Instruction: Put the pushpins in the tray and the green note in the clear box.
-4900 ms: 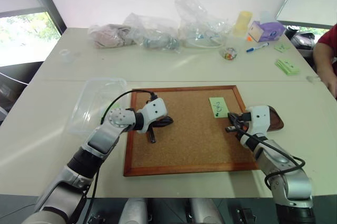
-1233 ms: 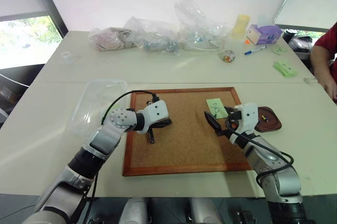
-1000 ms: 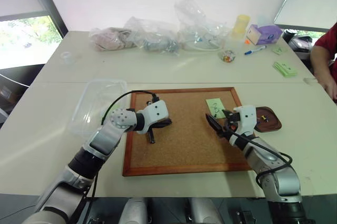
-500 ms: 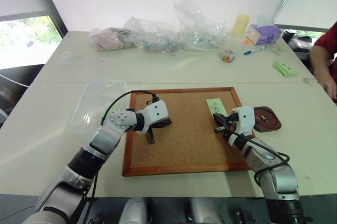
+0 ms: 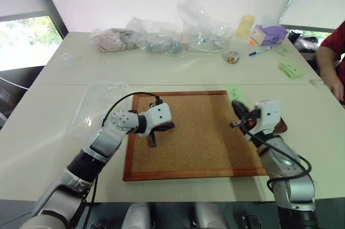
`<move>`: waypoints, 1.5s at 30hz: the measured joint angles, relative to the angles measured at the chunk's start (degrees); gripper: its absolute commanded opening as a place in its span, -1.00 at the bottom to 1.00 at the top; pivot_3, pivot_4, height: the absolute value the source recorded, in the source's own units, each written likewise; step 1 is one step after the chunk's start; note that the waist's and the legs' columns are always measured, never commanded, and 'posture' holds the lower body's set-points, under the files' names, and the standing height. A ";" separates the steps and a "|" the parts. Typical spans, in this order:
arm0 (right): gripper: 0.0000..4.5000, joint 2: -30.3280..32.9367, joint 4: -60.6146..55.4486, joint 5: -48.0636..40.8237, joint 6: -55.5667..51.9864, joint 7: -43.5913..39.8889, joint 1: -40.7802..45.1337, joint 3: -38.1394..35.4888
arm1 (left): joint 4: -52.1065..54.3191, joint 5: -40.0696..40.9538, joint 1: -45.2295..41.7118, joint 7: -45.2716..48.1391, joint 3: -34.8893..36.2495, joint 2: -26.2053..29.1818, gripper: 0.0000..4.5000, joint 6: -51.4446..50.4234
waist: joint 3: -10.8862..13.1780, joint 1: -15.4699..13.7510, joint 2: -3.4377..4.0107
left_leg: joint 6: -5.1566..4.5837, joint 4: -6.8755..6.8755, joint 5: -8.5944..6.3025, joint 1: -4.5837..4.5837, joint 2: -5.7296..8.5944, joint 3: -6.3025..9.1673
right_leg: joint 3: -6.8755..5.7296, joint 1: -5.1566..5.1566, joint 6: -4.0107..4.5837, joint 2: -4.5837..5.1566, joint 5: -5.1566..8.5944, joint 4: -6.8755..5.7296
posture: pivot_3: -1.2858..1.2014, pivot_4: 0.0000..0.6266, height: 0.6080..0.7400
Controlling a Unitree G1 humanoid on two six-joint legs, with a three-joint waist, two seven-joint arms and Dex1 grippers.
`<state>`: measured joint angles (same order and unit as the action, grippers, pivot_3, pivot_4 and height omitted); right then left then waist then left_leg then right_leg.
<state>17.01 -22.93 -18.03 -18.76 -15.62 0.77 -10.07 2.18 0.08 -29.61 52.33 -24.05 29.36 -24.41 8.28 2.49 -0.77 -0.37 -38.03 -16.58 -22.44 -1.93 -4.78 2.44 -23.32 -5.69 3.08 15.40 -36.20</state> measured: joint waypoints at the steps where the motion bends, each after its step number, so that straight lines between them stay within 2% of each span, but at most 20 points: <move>1: -0.98 -0.01 0.00 0.00 0.00 0.04 -0.21 0.08 | -0.04 -0.02 0.00 0.01 0.00 0.00 -1.00 0.11 | 0.00 0.00 0.00 | 0.00 0.00 0.00 0.00 0.00 -0.01 | 0.01 0.00 0.04 0.00 0.02 0.00 | 0.03 -0.52 0.96; 5: -0.98 -0.02 -0.10 -0.04 -0.06 0.19 -1.14 0.17 | -1.57 2.93 -0.42 1.01 2.38 -1.85 -1.00 -1.95 | 0.00 -0.11 0.01 | 0.00 0.00 0.00 -0.01 0.02 -0.01 | 0.01 0.00 0.06 0.02 0.03 -0.01 | 0.03 -0.52 0.96; 8: -1.00 0.00 -1.42 -0.04 -0.22 0.42 -1.37 0.38 | -3.27 12.87 -1.21 2.44 9.41 -6.87 -0.59 -11.54 | 0.14 -0.35 -0.07 | 0.00 -0.06 0.01 -0.16 0.04 0.01 | -0.02 -0.10 0.00 0.03 0.00 -0.02 | 0.03 -0.52 0.96; 11: -1.00 0.40 -3.05 -0.05 -0.77 0.38 -1.24 0.72 | -2.98 24.22 -7.76 2.89 17.47 -10.56 0.06 -19.92 | 0.32 -0.98 -0.30 | 0.00 -0.24 0.01 -0.59 0.05 0.12 | -0.12 -0.37 -0.13 0.01 -0.07 -0.03 | 0.03 -0.52 0.96; 15: -1.00 2.19 -4.92 0.21 -1.70 -0.02 -0.80 0.79 | -2.19 33.55 -16.21 2.11 25.14 -11.92 0.94 -27.34 | 0.32 -1.55 -0.28 | 0.01 -0.24 0.01 -0.85 0.11 0.13 | -0.09 -0.61 -0.39 -0.02 -0.21 -0.01 | 0.03 -0.52 0.96; 16: -1.00 2.30 -5.55 0.40 -2.04 0.04 -0.73 0.77 | -3.28 35.23 -18.17 1.08 26.07 -12.78 0.98 -29.31 | 0.32 -1.64 -0.28 | 0.01 -0.24 0.02 -0.89 0.11 0.14 | -0.09 -0.65 -0.39 -0.06 -0.21 -0.01 | 0.03 -0.52 0.96; 22: -1.00 3.76 -9.59 1.70 -2.50 -0.05 0.91 2.68 | -15.95 38.61 -25.39 -5.55 28.02 -20.06 0.98 -39.27 | 0.32 -1.77 -0.29 | 0.04 -0.29 0.04 -0.94 0.22 0.24 | -0.03 -0.66 -0.41 -0.20 -0.21 0.01 | 0.03 -0.52 0.96; 28: -1.00 3.91 -10.51 3.24 -3.31 0.33 1.95 4.45 | -35.20 37.87 -30.79 -10.72 31.22 -27.43 0.98 -36.58 | 0.37 -1.70 -0.34 | 0.05 -0.25 0.05 -0.98 0.20 0.24 | 0.01 -0.79 -0.40 -0.34 -0.21 -0.02 | 0.03 -0.52 0.96; 35: -1.00 3.92 -12.88 3.60 -4.70 0.80 1.93 4.74 | -45.27 37.07 -34.78 -9.11 33.89 -31.69 0.98 -28.40 | 0.38 -1.90 -0.35 | 0.07 -0.23 0.06 -1.01 0.20 0.20 | 0.03 -0.81 -0.40 -0.34 -0.21 0.00 | 0.03 -0.52 0.96; 38: -1.00 3.92 -13.69 3.79 -5.34 0.87 1.89 4.80 | -47.62 35.89 -34.91 -8.41 33.71 -33.19 0.59 -26.31 | 0.38 -1.85 -0.36 | 0.07 -0.24 0.06 -1.01 0.21 0.19 | 0.06 -0.81 -0.40 -0.34 -0.21 0.00 | 0.03 -0.52 0.96; 45: -1.00 3.92 -15.47 4.26 -6.61 1.26 1.28 4.81 | -49.41 34.68 -36.07 -7.49 33.79 -34.07 -0.89 -24.55 | 0.38 -1.74 -0.36 | 0.07 -0.24 0.06 -1.01 0.20 0.21 | 0.06 -0.82 -0.40 -0.37 -0.21 -0.02 | 0.03 -0.52 0.96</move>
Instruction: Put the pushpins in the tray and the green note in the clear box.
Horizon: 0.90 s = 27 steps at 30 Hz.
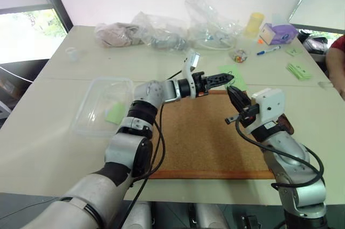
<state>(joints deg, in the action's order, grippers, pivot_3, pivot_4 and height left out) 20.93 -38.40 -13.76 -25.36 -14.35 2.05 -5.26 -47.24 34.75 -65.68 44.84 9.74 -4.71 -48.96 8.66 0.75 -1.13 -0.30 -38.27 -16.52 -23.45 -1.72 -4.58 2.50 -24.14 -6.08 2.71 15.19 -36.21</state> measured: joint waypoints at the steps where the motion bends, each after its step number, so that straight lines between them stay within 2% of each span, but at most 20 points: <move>1: -1.00 0.00 -0.07 0.04 -0.16 0.02 -0.11 0.00 | -0.02 -0.04 0.00 0.16 0.02 0.00 -0.98 0.00 | 0.00 -0.04 0.00 | 0.00 0.00 0.00 0.00 0.00 0.00 | 0.00 0.00 0.00 0.00 0.00 0.00 | 0.03 -0.52 0.96; 7: -1.00 -0.02 -0.78 0.13 -0.53 -0.02 -0.99 0.52 | -0.11 -2.87 0.08 1.20 -2.03 0.28 -0.98 2.25 | 0.00 -0.14 0.00 | 0.00 0.00 0.00 0.00 0.01 0.00 | 0.00 0.00 0.00 0.01 0.00 -0.01 | 0.03 -0.52 0.96; 12: -1.00 -0.70 -1.59 -0.10 -0.56 0.68 -0.87 0.18 | 1.28 -11.65 3.80 4.73 -11.70 1.31 -0.98 10.22 | -0.01 -0.13 0.01 | 0.02 0.00 0.01 0.00 0.00 -0.01 | 0.00 -0.01 0.01 0.00 0.00 -0.02 | 0.03 -0.52 0.96; 16: -1.00 -5.55 -2.04 -2.78 -0.92 6.15 0.92 -6.85 | 2.03 -12.75 5.31 5.85 -12.40 2.18 -0.98 9.89 | -0.01 -0.11 0.01 | 0.03 -0.01 0.02 0.00 -0.02 -0.01 | 0.01 -0.03 0.02 0.00 -0.01 -0.05 | 0.03 -0.52 0.96; 21: -1.00 -5.98 0.47 0.38 -6.09 12.86 -3.61 -14.04 | 16.27 -7.63 11.18 8.99 -10.95 6.92 -0.98 0.68 | -0.02 -0.02 0.04 | 0.04 0.02 0.02 -0.03 -0.09 -0.01 | 0.02 -0.04 0.01 0.01 -0.01 -0.04 | 0.03 -0.52 0.96; 24: -1.00 -5.47 5.07 2.37 -10.40 15.01 -4.76 -16.06 | 26.74 -3.99 15.66 10.06 -10.76 9.77 -0.98 -4.60 | -0.03 0.09 0.06 | 0.15 0.01 0.09 0.01 -0.12 -0.04 | 0.09 -0.07 0.02 0.05 -0.01 -0.19 | 0.03 -0.52 0.96; 27: -1.00 -5.46 8.76 2.44 -13.42 15.45 -4.54 -16.56 | 32.95 -1.50 17.79 9.03 -10.28 10.89 -0.98 -7.58 | -0.06 -0.03 0.10 | 0.22 -0.03 0.14 0.05 -0.10 -0.01 | 0.09 -0.05 0.03 0.05 -0.01 -0.26 | 0.03 -0.52 0.96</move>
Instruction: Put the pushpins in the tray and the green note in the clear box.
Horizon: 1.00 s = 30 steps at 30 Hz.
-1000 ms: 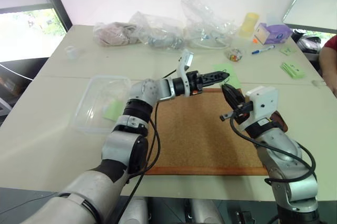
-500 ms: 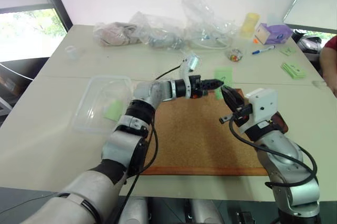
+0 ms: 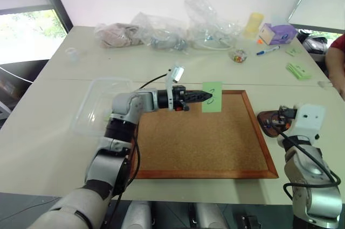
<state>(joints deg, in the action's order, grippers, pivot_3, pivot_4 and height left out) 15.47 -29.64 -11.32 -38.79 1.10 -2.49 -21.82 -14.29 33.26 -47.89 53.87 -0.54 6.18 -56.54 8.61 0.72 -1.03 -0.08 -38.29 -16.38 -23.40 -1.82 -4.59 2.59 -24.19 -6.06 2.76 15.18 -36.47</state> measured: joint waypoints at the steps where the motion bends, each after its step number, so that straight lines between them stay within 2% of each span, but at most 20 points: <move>1: -1.00 0.00 0.86 -0.03 -0.43 -0.02 0.09 -0.01 | 1.14 0.45 0.33 -0.58 0.34 0.03 -0.98 -0.66 | -0.01 -0.05 0.01 | 0.00 -0.01 0.00 0.00 0.03 0.00 | 0.00 0.01 0.00 0.00 0.00 0.00 | 0.03 -0.52 0.96; 10: -1.00 0.93 9.08 -1.31 -2.97 -1.12 3.90 -2.10 | 5.77 3.69 3.38 -6.65 2.30 -0.14 -0.98 -2.78 | -0.02 0.07 0.03 | 0.00 0.01 0.00 0.00 0.03 0.01 | 0.01 0.00 -0.01 -0.05 0.00 0.00 | 0.03 -0.52 0.96; 13: -0.59 1.30 10.63 -1.31 -3.00 -1.33 4.87 -2.47 | 6.21 4.03 3.38 -7.45 2.31 -0.10 -1.00 -2.66 | -0.02 0.01 0.03 | 0.01 0.01 0.00 0.01 0.04 0.01 | 0.01 0.00 -0.01 -0.05 0.00 0.00 | 0.03 -0.52 0.96; 17: 0.31 1.31 11.45 -1.31 -3.05 -1.43 4.96 -2.59 | 6.21 4.16 3.38 -7.97 2.31 -0.14 -1.00 -2.50 | -0.02 0.06 0.03 | 0.01 0.01 0.01 0.00 0.04 0.00 | 0.02 0.00 -0.01 -0.05 0.00 0.00 | 0.03 -0.52 0.96; 18: 0.48 1.31 11.45 -1.31 -3.04 -1.43 4.99 -2.81 | 6.21 4.26 3.38 -8.02 2.30 -0.16 -1.00 -2.45 | -0.02 0.06 0.03 | 0.01 0.01 0.01 0.00 0.04 0.00 | 0.02 0.00 -0.01 -0.05 0.00 0.00 | 0.03 -0.52 0.96; 20: 0.98 1.31 11.46 -1.29 -3.04 -1.40 4.99 -3.28 | 6.19 4.33 3.38 -8.15 2.30 -0.17 -1.00 -1.89 | -0.02 0.07 0.03 | 0.02 0.01 0.01 0.01 0.04 0.00 | 0.01 0.00 -0.01 -0.05 0.00 0.00 | 0.03 -0.52 0.96; 30: 0.98 0.92 11.46 -1.33 -2.09 -0.87 5.53 -3.81 | 5.41 4.46 3.37 -8.22 2.27 -0.54 -1.00 -0.39 | -0.02 0.11 0.04 | 0.02 0.01 0.01 0.01 0.04 0.00 | 0.02 -0.01 -0.01 -0.07 0.00 -0.01 | 0.03 -0.52 0.96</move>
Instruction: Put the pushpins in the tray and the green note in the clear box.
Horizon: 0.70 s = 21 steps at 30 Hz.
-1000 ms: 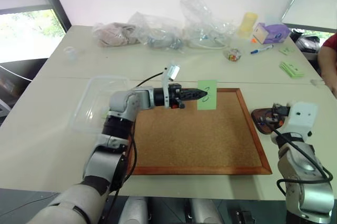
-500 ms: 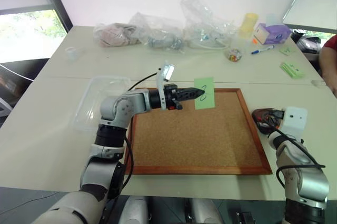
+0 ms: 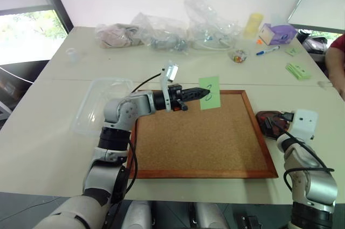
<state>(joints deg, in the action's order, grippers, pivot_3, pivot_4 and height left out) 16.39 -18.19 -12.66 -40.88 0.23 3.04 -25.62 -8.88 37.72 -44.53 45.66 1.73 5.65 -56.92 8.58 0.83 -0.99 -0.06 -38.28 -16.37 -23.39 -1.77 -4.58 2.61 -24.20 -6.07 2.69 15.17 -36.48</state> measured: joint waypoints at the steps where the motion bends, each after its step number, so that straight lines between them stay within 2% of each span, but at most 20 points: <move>1: 0.98 -0.01 0.00 0.00 0.30 0.12 0.16 -0.04 | -0.01 0.00 0.00 -0.01 0.00 -0.02 -1.00 0.02 | 0.00 0.00 0.00 | 0.00 0.00 0.00 0.00 0.00 0.00 | 0.00 0.00 0.00 0.00 0.00 0.00 | 0.03 -0.52 0.96; 8: 0.98 0.42 -2.62 0.19 4.66 0.65 0.39 -0.84 | -0.13 0.03 -0.85 -1.29 0.61 0.41 -1.00 2.03 | 0.00 -0.02 0.00 | 0.01 0.00 0.00 -0.01 0.00 0.00 | 0.01 -0.01 0.00 0.00 0.00 0.00 | 0.03 -0.52 0.96; 12: 0.98 1.83 -7.09 0.25 5.11 0.20 0.41 -0.55 | -0.41 -0.03 -6.23 -2.38 2.80 4.46 -1.00 3.84 | 0.00 0.14 0.01 | 0.01 0.01 0.01 0.01 0.00 0.00 | 0.01 -0.03 0.00 -0.02 0.00 -0.03 | 0.03 -0.52 0.96; 16: 0.98 4.41 -11.51 0.25 3.41 -1.74 0.33 1.47 | -0.46 -1.98 -10.09 -2.32 3.56 12.66 -1.00 4.69 | 0.02 0.32 0.04 | 0.04 0.02 0.02 0.01 0.00 -0.02 | 0.02 -0.08 0.00 -0.03 0.00 -0.07 | 0.03 -0.52 0.96; 19: 0.98 5.48 -17.79 -6.13 0.32 -8.12 3.54 6.31 | -1.61 -6.84 -12.45 -2.76 2.29 23.27 -1.00 4.44 | 0.06 1.12 0.06 | 0.07 0.03 0.04 0.06 -0.02 0.03 | 0.09 -0.17 0.00 -0.10 0.01 -0.30 | 0.03 -0.52 0.96; 21: 0.98 5.42 -21.95 -11.43 -1.35 -12.25 5.39 10.40 | -2.41 -9.73 -13.20 -2.81 0.88 27.69 -1.00 3.72 | 0.06 1.30 0.06 | 0.08 0.04 0.04 0.08 -0.02 0.08 | 0.08 -0.17 -0.02 -0.09 0.02 -0.45 | 0.03 -0.52 0.96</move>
<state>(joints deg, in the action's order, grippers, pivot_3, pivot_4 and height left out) 21.81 -40.14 -24.08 -42.23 -12.02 8.44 -15.22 -11.29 27.99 -57.72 42.85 2.60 33.34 -53.21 8.64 2.13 -0.92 0.02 -38.24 -16.32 -23.31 -1.80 -4.50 2.69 -24.37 -6.08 2.60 15.20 -36.93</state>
